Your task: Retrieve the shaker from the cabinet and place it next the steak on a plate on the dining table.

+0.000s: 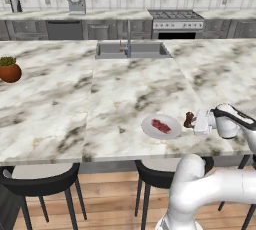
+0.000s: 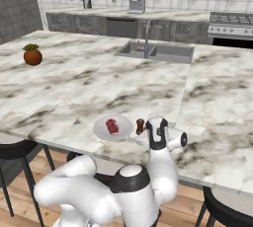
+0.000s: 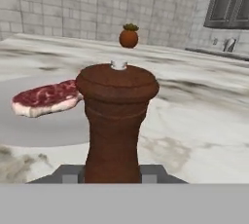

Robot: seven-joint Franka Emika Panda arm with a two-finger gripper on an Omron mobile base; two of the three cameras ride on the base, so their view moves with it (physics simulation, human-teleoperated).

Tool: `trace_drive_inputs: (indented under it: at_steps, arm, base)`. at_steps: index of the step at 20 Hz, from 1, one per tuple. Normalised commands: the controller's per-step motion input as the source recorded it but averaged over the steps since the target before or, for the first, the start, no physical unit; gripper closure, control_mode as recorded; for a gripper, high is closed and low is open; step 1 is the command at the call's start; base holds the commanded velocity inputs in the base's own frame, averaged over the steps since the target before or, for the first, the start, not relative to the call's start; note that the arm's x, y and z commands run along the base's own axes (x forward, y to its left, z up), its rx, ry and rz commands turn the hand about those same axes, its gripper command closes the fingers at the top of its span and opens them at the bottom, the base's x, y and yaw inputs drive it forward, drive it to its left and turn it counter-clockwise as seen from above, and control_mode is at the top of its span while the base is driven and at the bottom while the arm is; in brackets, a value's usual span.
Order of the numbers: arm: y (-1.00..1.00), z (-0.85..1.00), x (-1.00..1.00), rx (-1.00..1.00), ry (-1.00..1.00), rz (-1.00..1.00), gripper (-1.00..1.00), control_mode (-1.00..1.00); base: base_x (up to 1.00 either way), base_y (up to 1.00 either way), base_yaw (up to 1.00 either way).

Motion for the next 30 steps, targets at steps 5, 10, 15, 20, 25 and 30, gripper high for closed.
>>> trace_drive_inputs:
  at_steps: [5,10,15,20,25,30]
  arm:
    - [0.0,-0.16,-0.64,0.0,-0.18,0.03,-1.0,-1.0]
    - [-0.03,0.01,-0.66,0.0,-0.22,0.0,-1.0,-1.0]
    - [-0.25,0.56,-0.83,-0.02,-0.16,0.02,-1.0,-1.0]
    - [-0.07,1.0,-1.0,-0.18,-0.04,0.14,-1.0,-1.0]
    - [0.0,1.0,-0.99,-0.26,-0.02,0.1,-1.0,-1.0]
    - [0.08,0.98,-0.96,-0.29,-0.06,0.02,-1.0,-1.0]
  base:
    - [0.0,0.0,0.0]
    - [0.0,0.0,0.0]
    - [0.0,0.0,0.0]
    - [0.0,0.0,0.0]
    - [0.0,0.0,0.0]
    - [0.0,0.0,0.0]
